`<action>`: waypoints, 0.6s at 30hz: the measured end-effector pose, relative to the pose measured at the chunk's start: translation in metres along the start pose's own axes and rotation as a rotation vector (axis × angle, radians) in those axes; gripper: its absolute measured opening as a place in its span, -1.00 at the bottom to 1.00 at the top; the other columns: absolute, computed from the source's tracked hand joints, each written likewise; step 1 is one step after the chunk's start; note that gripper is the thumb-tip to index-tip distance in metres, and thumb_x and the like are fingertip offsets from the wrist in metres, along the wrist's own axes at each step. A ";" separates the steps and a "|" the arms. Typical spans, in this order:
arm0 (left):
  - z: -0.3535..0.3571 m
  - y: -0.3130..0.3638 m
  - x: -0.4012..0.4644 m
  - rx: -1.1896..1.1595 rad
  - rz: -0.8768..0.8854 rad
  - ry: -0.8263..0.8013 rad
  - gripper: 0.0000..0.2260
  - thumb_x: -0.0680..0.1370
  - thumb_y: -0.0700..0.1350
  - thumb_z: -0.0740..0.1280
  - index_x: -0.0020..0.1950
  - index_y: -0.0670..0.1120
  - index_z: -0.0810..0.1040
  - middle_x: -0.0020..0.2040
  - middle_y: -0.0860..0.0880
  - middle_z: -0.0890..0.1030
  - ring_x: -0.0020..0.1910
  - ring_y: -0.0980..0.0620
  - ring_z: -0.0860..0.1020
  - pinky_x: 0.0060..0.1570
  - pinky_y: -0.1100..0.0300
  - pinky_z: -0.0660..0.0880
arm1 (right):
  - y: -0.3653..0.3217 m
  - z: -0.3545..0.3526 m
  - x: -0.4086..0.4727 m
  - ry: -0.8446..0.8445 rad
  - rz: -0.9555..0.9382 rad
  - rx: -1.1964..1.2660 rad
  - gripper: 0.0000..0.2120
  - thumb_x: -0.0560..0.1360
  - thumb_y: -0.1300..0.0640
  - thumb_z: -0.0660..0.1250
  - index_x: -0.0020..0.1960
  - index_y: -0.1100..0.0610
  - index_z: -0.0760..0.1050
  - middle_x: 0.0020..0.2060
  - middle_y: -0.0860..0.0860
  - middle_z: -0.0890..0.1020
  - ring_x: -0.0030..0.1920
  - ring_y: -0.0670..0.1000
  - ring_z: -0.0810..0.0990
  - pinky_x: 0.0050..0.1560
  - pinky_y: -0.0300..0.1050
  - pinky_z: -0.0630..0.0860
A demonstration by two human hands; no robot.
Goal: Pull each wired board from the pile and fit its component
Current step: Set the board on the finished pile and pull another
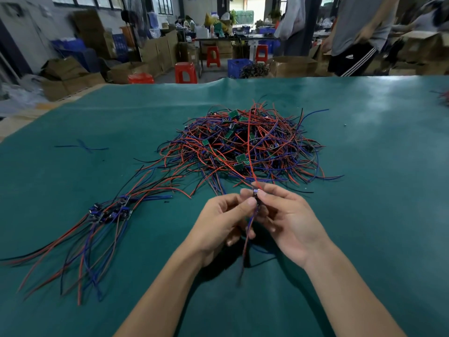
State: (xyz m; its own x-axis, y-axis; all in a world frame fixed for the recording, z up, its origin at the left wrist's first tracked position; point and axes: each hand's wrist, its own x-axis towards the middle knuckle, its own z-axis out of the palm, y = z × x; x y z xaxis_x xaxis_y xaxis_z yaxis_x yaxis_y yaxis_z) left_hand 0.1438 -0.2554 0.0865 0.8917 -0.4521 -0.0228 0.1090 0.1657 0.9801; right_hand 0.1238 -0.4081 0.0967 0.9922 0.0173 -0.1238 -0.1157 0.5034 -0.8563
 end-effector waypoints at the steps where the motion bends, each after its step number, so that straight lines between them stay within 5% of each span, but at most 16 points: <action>1: -0.001 0.000 0.000 -0.032 -0.012 -0.018 -0.80 0.50 -0.02 0.40 -0.03 -0.15 0.63 -0.21 -0.19 0.62 -0.47 0.01 0.45 -0.59 0.35 0.23 | 0.001 0.000 0.000 -0.011 0.002 -0.045 -0.71 0.35 0.18 0.43 0.07 0.15 0.61 0.05 0.17 0.73 -0.40 -0.03 0.52 -0.57 -0.31 0.29; 8: -0.005 0.000 0.001 -0.060 -0.021 -0.045 -0.88 0.47 -0.14 0.42 -0.12 -0.20 0.64 -0.29 -0.11 0.64 -0.56 0.13 0.37 -0.53 0.38 0.30 | 0.002 -0.003 0.000 -0.040 -0.023 -0.154 -0.81 0.52 0.34 0.27 0.03 0.15 0.60 0.08 0.16 0.73 -0.40 -0.04 0.51 -0.57 -0.30 0.16; 18: -0.006 -0.002 0.005 0.092 -0.023 0.065 -0.92 0.56 -0.22 0.42 -0.14 -0.16 0.63 -0.39 -0.08 0.60 -0.60 0.14 0.40 -0.64 0.38 0.22 | 0.003 -0.008 0.002 0.175 -0.252 -0.326 -0.93 0.48 0.22 0.49 -0.16 0.13 0.74 -0.18 0.02 0.73 -0.34 -0.11 0.51 -0.46 -0.27 0.34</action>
State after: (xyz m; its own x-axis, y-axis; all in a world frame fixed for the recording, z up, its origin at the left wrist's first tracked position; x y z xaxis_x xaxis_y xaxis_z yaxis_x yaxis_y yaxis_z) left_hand 0.1504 -0.2524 0.0829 0.9164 -0.3964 -0.0553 0.0916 0.0733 0.9931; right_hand 0.1253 -0.4137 0.0894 0.9716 -0.2314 0.0496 0.0915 0.1741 -0.9805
